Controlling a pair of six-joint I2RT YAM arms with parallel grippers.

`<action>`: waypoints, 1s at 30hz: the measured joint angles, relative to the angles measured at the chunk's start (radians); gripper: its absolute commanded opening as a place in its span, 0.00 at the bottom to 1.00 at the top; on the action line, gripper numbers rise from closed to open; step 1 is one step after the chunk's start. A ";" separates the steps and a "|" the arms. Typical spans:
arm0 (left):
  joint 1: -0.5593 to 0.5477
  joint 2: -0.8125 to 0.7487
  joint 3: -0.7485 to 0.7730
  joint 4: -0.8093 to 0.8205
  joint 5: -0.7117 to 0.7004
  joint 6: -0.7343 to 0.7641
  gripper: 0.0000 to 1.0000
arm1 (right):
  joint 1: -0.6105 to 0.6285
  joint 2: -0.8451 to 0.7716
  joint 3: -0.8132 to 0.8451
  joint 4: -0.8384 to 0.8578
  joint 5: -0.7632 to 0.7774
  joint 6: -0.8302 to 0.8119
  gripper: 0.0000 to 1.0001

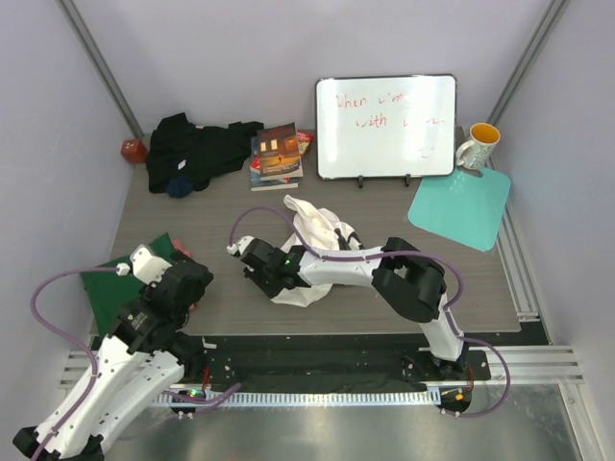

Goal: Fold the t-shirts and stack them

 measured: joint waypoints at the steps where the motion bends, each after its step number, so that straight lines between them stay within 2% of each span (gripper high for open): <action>1: 0.000 -0.002 0.000 0.000 0.000 0.000 0.74 | -0.001 0.001 0.000 0.000 -0.001 0.002 0.10; 3: 0.000 -0.004 0.000 0.003 0.002 0.000 0.74 | -0.002 0.002 0.000 0.001 -0.005 0.001 0.11; 4: 0.000 -0.006 -0.001 0.007 0.003 0.000 0.74 | -0.002 0.002 0.002 0.000 -0.008 0.001 0.09; 5: 0.000 -0.006 -0.002 0.011 0.005 0.000 0.75 | -0.002 0.005 0.005 -0.003 -0.009 0.001 0.01; 15: 0.000 -0.006 -0.010 0.035 0.021 0.008 0.75 | -0.004 0.013 0.021 -0.002 -0.014 0.000 0.01; 20: 0.000 0.006 -0.010 0.049 0.030 0.019 0.75 | -0.021 -0.029 0.038 -0.098 0.031 -0.021 0.01; 24: 0.000 0.024 -0.020 0.069 0.042 0.024 0.75 | -0.058 -0.135 0.149 -0.192 0.098 -0.062 0.01; 30: 0.000 0.054 -0.045 0.122 0.088 0.049 0.76 | -0.094 -0.300 0.452 -0.278 0.212 -0.121 0.01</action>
